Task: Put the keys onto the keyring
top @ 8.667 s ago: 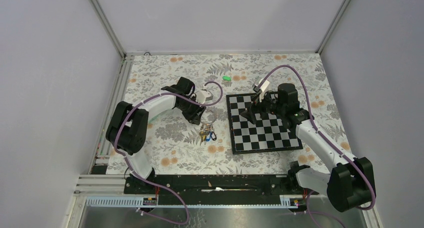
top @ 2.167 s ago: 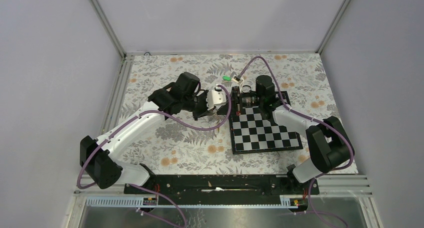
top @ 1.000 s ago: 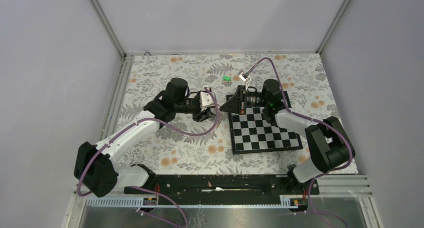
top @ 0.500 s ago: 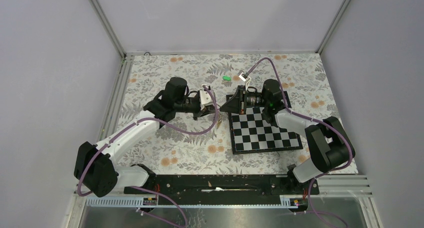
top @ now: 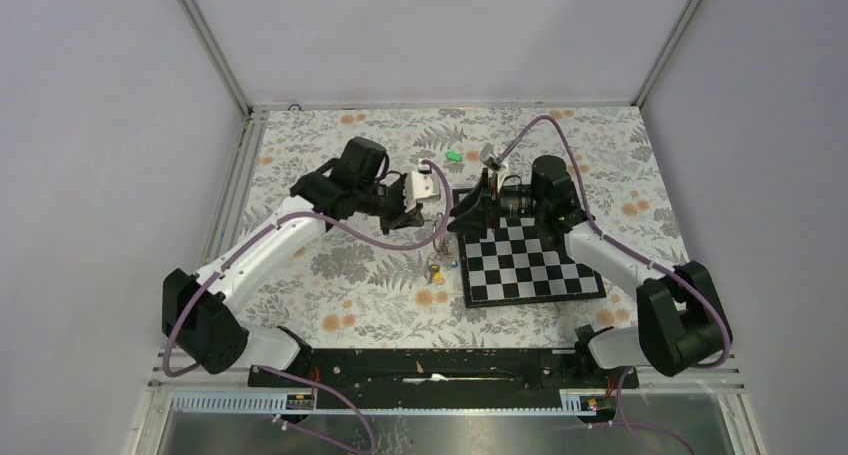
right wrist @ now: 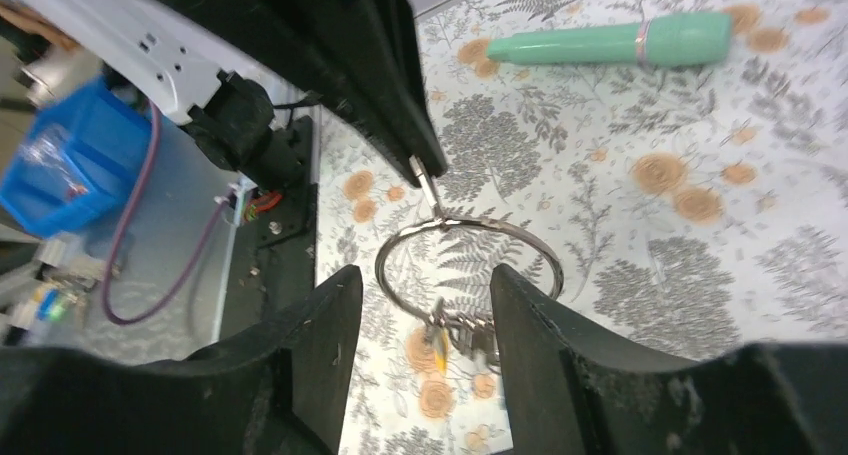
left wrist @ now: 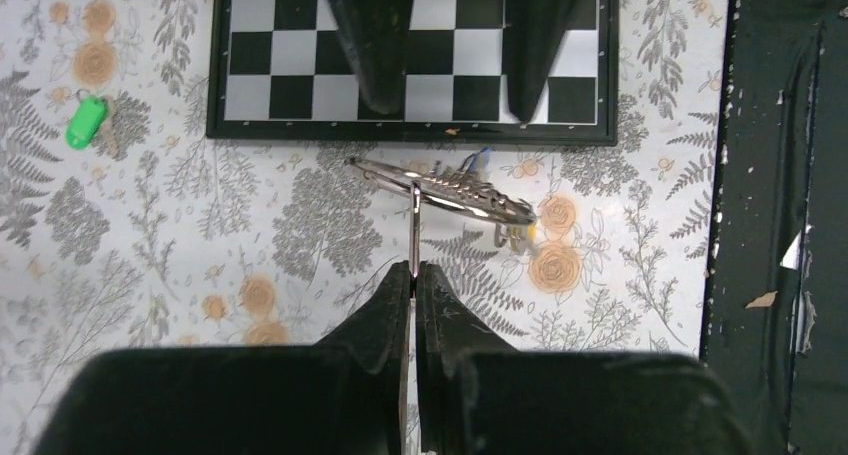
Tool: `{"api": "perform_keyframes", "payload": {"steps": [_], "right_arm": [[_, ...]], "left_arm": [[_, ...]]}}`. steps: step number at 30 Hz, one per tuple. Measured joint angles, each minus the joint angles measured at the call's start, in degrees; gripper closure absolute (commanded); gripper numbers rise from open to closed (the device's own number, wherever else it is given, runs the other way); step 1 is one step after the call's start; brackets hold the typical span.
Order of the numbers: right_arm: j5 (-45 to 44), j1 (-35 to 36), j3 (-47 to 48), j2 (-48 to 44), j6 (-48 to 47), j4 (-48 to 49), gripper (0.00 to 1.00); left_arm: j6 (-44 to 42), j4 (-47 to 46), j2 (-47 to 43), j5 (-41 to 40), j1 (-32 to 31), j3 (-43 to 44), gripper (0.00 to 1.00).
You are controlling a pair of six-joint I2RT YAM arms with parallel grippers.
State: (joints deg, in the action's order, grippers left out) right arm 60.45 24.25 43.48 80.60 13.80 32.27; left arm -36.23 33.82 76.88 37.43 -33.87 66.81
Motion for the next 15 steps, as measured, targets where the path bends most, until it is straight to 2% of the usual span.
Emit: {"api": "perform_keyframes", "payload": {"steps": [4,7,15], "right_arm": [[0.02,0.0,2.34,-4.39,-11.02,-9.09,0.42],[0.15,0.0,3.54,-5.77,-15.34,-12.52,0.43],[0.76,0.09,3.96,-5.9,-17.38,-14.27,0.43]], "left_arm": [[-1.51,11.08,4.42,-3.67,-0.85,10.27,1.0],[-1.44,16.02,5.99,-5.11,-2.08,14.12,1.0],[1.33,22.01,6.58,-2.54,-4.35,16.48,1.0]]}}
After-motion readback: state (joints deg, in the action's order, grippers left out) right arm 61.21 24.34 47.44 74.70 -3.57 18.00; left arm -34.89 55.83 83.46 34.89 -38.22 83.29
